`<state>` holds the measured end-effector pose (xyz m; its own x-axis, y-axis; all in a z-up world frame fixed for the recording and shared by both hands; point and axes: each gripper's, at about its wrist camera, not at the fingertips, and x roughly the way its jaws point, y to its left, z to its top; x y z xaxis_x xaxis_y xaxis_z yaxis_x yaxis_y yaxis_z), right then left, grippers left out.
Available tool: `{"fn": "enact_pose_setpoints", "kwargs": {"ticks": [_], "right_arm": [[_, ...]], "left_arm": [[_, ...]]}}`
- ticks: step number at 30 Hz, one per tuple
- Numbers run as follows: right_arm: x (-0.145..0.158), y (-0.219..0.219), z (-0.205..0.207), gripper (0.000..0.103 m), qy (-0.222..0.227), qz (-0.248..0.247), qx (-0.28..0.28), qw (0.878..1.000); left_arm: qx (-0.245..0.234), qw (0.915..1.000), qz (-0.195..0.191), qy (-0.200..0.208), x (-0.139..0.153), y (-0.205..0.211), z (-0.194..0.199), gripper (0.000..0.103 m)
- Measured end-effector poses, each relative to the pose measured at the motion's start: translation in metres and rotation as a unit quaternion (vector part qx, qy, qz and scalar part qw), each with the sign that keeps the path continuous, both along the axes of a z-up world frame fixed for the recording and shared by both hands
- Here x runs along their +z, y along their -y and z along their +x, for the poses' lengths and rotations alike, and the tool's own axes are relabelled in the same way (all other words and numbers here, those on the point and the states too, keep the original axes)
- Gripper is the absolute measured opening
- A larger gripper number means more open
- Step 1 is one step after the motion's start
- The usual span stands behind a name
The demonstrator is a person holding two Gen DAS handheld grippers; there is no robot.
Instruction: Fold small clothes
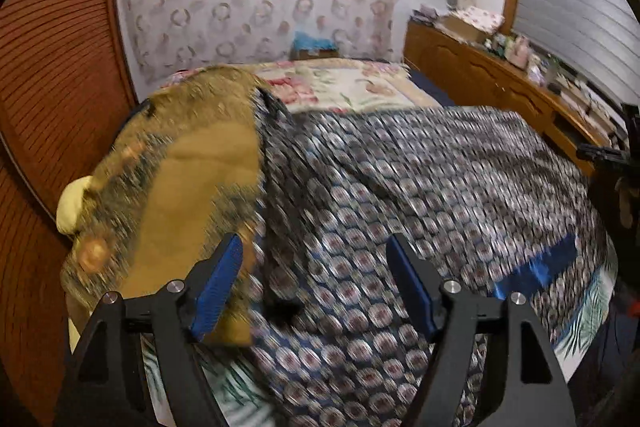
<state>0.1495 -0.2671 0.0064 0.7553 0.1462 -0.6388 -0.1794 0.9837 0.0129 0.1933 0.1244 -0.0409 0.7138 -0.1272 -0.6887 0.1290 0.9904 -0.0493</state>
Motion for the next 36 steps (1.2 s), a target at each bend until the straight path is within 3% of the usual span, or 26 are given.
{"fn": "enact_pose_setpoints", "kwargs": {"ticks": [8, 13, 18, 21, 22, 23, 25, 30, 35, 36], "right_arm": [[-0.019, 0.028, -0.030, 0.059, -0.033, 0.037, -0.017, 0.999], [-0.028, 0.044, -0.036, 0.063, -0.051, 0.043, -0.044, 0.997], [-0.023, 0.058, -0.033, 0.063, -0.033, 0.047, -0.087, 0.995], [-0.015, 0.062, -0.030, 0.062, -0.026, 0.061, -0.081, 0.995], [-0.015, 0.060, -0.027, 0.061, -0.027, 0.058, -0.078, 0.995], [-0.014, 0.058, -0.025, 0.052, -0.027, 0.051, -0.076, 0.995], [-0.015, 0.054, -0.018, 0.049, -0.032, 0.040, -0.075, 0.996], [-0.029, 0.045, 0.001, 0.006, -0.052, 0.051, -0.066, 0.995], [-0.030, 0.035, -0.001, 0.006, -0.047, 0.042, -0.043, 0.997], [-0.030, 0.036, -0.002, 0.006, -0.047, 0.038, -0.045, 0.997]], "left_arm": [[-0.009, 0.9999, 0.000, -0.006, -0.018, 0.036, -0.019, 0.075], [-0.017, 0.9993, -0.001, -0.032, -0.037, 0.048, -0.015, 0.075], [-0.014, 0.9978, 0.009, -0.064, -0.057, 0.054, -0.007, 0.075], [-0.015, 0.9977, 0.029, -0.060, -0.061, 0.058, -0.007, 0.076], [-0.015, 0.9977, 0.030, -0.059, -0.061, 0.058, -0.007, 0.076], [-0.014, 0.9977, 0.029, -0.060, -0.061, 0.057, -0.007, 0.077], [-0.012, 0.9977, 0.025, -0.061, -0.062, 0.055, -0.006, 0.079], [-0.012, 0.9977, 0.026, -0.062, -0.062, 0.054, -0.006, 0.080], [-0.011, 0.9977, 0.027, -0.062, -0.062, 0.054, -0.007, 0.081], [-0.006, 0.9975, 0.030, -0.063, -0.063, 0.054, -0.006, 0.086]]}}
